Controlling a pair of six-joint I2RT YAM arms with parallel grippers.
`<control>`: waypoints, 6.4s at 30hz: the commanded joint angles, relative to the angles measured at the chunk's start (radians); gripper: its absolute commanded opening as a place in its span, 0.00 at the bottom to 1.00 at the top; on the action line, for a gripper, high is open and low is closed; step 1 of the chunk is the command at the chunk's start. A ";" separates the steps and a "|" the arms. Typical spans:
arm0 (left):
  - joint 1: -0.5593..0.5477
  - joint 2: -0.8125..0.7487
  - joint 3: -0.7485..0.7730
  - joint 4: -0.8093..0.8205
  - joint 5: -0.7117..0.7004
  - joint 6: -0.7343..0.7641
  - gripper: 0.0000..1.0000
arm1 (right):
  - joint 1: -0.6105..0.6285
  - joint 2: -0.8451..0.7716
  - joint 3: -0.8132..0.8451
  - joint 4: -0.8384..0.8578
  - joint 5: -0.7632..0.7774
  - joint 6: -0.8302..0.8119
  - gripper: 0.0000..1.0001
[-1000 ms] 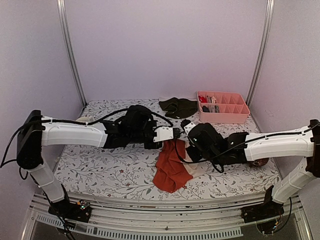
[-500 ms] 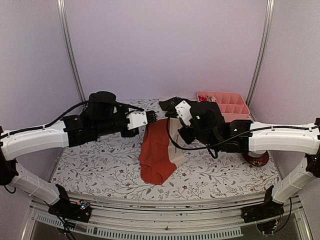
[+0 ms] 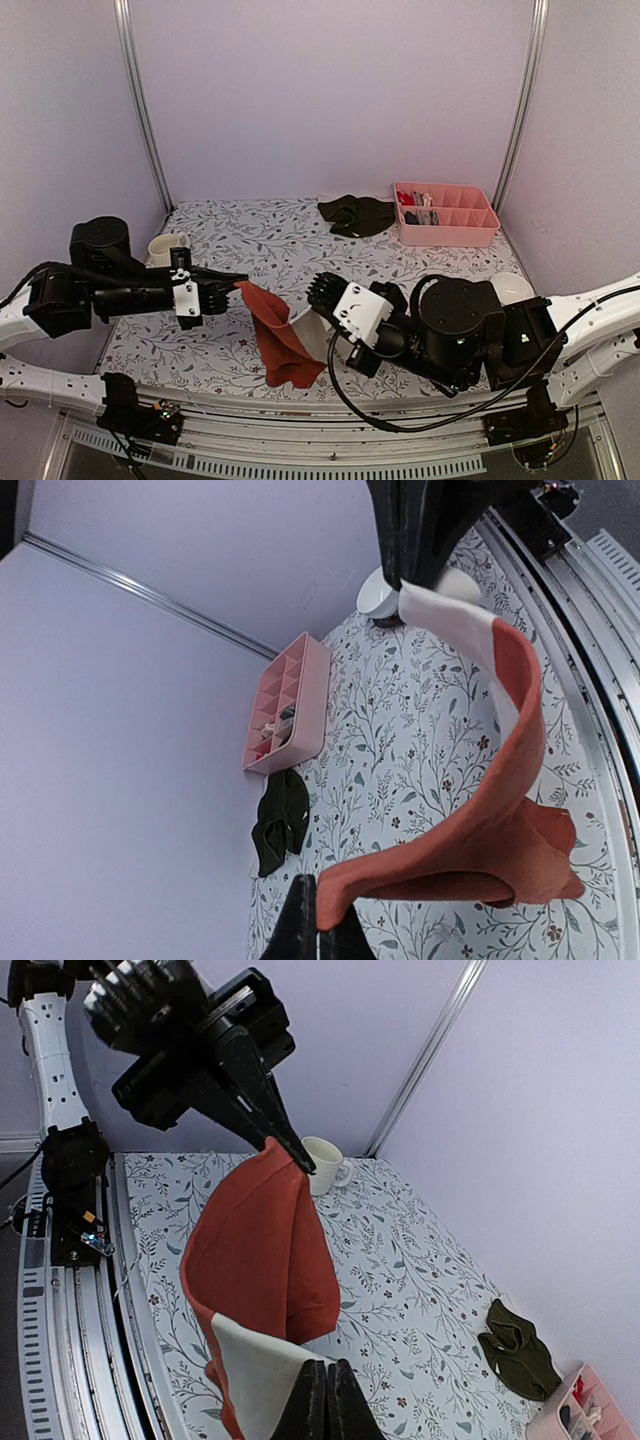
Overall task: Roll the underwear
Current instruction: Flatten out the underwear at the center of the board, then fold the underwear at the center of the board, then adjust the underwear at the center of the board.
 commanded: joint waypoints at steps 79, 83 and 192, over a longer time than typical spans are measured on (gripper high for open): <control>0.212 1.070 0.517 -0.096 -0.011 -0.212 0.00 | -0.890 0.591 0.126 0.285 -0.319 -0.562 0.02; 0.199 1.086 0.528 -0.100 0.002 -0.227 0.00 | -0.890 0.596 0.112 0.285 -0.308 -0.583 0.02; 0.431 0.935 -0.146 0.629 0.084 -0.052 0.32 | -0.752 0.666 0.126 -0.243 -0.580 0.339 0.51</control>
